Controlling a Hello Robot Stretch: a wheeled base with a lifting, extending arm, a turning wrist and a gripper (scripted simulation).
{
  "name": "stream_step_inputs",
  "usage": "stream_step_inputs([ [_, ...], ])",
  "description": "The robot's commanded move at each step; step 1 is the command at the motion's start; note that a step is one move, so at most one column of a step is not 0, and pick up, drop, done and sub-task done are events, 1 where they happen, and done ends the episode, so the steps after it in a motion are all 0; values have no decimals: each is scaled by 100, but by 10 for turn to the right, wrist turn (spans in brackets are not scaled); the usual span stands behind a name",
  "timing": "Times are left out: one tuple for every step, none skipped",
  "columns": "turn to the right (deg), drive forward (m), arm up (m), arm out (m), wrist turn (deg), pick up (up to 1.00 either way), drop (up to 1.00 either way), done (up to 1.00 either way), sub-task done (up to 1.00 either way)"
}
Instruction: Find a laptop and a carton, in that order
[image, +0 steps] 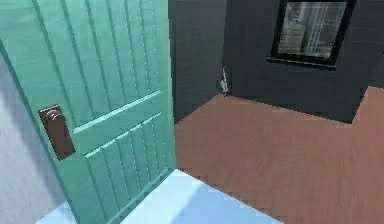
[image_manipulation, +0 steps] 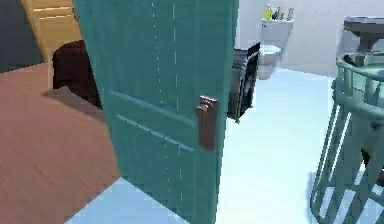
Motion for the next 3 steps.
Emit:
stream_step_inputs([
  [300, 0, 0, 0, 0, 0, 0, 0, 0],
  [0, 60, 0, 0, 0, 0, 0, 0, 0],
  [240, 0, 0, 0, 0, 0, 0, 0, 0],
])
